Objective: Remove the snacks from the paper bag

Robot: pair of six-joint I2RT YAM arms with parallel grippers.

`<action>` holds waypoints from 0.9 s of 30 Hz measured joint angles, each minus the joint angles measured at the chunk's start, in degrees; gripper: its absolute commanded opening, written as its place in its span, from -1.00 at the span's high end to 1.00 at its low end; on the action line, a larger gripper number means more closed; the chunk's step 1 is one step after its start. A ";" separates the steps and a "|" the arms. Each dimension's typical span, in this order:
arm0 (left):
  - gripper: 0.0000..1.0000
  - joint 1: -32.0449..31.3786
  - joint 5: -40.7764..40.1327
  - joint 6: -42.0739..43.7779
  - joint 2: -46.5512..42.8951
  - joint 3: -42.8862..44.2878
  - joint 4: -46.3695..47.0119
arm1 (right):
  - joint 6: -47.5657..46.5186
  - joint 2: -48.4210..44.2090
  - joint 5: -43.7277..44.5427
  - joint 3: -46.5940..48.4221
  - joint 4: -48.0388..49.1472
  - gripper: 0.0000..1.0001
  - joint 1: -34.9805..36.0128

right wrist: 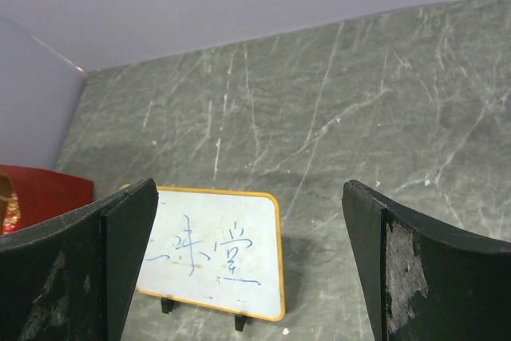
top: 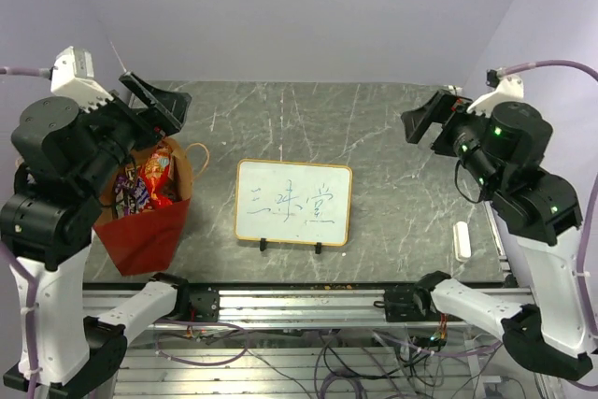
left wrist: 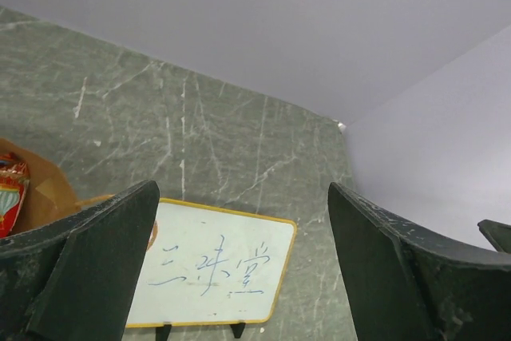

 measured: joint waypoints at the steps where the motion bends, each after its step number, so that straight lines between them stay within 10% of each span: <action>1: -0.95 0.00 -0.42 -0.02 0.15 -0.59 0.09 | 0.00 0.37 -0.31 -0.46 -0.02 -1.00 -0.39; 27: -0.70 0.00 -3.17 -3.56 -0.57 -17.75 -3.52 | 1.42 5.22 -26.36 -18.45 2.23 -1.00 -8.41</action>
